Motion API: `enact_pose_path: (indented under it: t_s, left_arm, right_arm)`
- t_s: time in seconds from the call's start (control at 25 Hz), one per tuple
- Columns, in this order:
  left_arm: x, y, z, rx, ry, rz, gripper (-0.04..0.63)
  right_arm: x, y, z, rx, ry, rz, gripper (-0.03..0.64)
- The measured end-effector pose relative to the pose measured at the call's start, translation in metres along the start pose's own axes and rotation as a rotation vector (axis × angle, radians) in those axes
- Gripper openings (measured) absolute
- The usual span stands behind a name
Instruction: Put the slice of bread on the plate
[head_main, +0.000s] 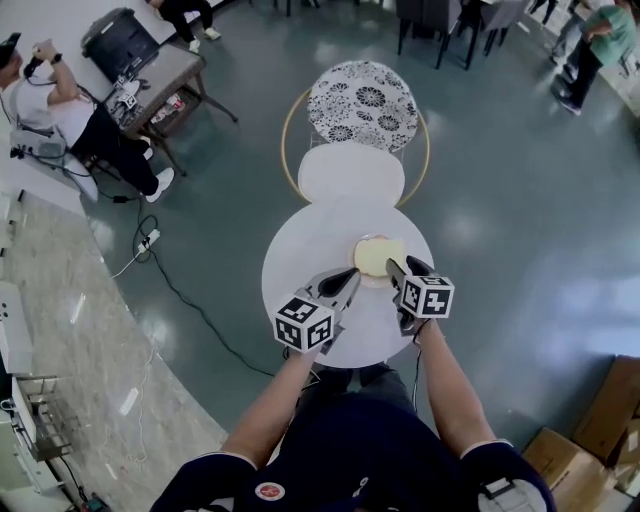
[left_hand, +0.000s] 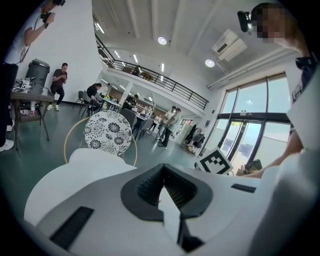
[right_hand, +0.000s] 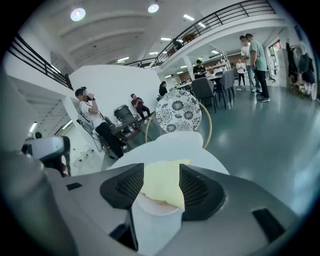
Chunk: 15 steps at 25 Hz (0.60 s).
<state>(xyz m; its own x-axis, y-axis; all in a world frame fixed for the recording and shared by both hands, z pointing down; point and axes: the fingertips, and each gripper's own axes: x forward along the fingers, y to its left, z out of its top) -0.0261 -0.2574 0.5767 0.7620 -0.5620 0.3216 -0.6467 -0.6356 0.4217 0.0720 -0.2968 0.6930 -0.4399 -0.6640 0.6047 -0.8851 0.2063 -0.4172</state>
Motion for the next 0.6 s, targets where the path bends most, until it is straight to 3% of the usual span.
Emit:
enact_pose_path:
  t_s: [0.2,0.32,0.6]
  left_arm:
    - [0.003,-0.020,0.021,0.017,-0.027,-0.053,0.006]
    - [0.005,-0.036,0.036,0.032,-0.049,-0.083,0.006]
    - [-0.003,-0.067,0.065,0.053,-0.104,-0.141,0.006]
  right_arm:
    - [-0.039,0.036,0.042,-0.023,-0.098,0.117,0.214]
    - [-0.066,0.052,0.062,-0.062,-0.158,0.156,0.138]
    - [-0.120,0.082,0.093,-0.107,-0.280,0.215,0.047]
